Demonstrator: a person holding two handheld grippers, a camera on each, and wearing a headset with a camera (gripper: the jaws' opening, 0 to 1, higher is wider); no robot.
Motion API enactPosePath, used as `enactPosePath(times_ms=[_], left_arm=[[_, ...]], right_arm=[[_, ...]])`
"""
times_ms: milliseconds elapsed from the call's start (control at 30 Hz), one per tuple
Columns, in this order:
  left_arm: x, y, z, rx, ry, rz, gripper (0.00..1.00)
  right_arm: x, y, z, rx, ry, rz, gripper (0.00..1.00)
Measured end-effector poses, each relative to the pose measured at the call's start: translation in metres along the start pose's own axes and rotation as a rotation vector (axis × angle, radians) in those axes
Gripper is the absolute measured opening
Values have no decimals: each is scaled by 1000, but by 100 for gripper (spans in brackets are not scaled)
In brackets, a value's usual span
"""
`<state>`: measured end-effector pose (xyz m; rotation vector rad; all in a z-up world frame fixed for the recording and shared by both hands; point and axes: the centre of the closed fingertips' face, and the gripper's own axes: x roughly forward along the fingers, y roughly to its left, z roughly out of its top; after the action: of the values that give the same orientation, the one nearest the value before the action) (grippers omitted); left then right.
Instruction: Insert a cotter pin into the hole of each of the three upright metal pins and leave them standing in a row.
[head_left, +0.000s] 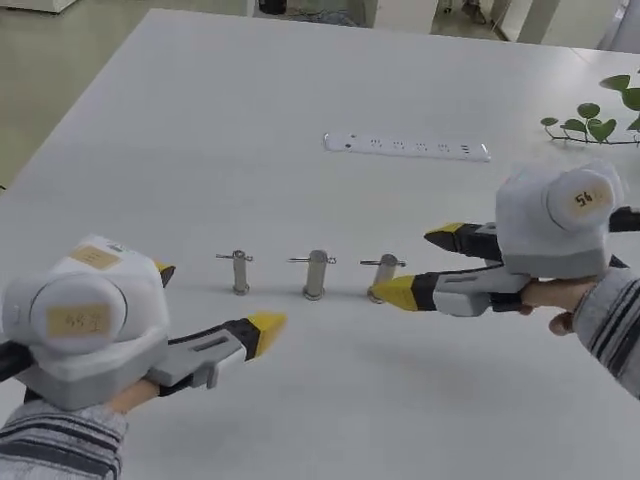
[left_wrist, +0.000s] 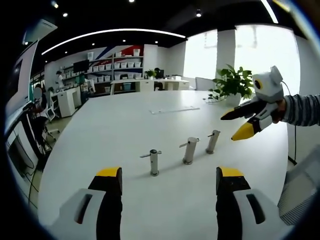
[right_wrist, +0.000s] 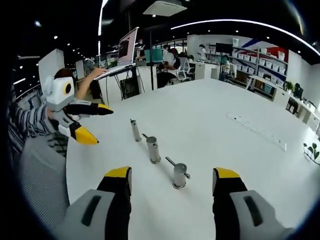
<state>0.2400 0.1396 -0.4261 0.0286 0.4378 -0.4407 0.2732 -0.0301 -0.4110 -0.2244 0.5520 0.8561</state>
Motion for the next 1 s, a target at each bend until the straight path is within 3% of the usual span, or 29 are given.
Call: enactPosePath(times_ms=[67, 200, 300, 400, 533, 867, 1000], left_arm=[[-1, 2, 3, -2, -7, 8, 77], [-2, 4, 6, -5, -16, 13, 78], [-3, 5, 9, -11, -24, 20, 79], [-4, 5, 10, -17, -29, 27, 80], [-6, 4, 15, -21, -47, 32, 81], [-12, 8, 16, -27, -56, 52, 83], [-16, 7, 16, -36, -58, 58, 83]], right_arm=[[-4, 1, -1, 46, -25, -25, 65], [-9, 7, -9, 57, -33, -49, 67], [-12, 10, -8, 117, -80, -73, 67], [-15, 10, -13, 128, -82, -113, 68], [-21, 8, -9, 186, -144, -163, 68], [-29, 10, -21, 219, -142, -225, 71], [-32, 15, -25, 245, -151, -226, 72]])
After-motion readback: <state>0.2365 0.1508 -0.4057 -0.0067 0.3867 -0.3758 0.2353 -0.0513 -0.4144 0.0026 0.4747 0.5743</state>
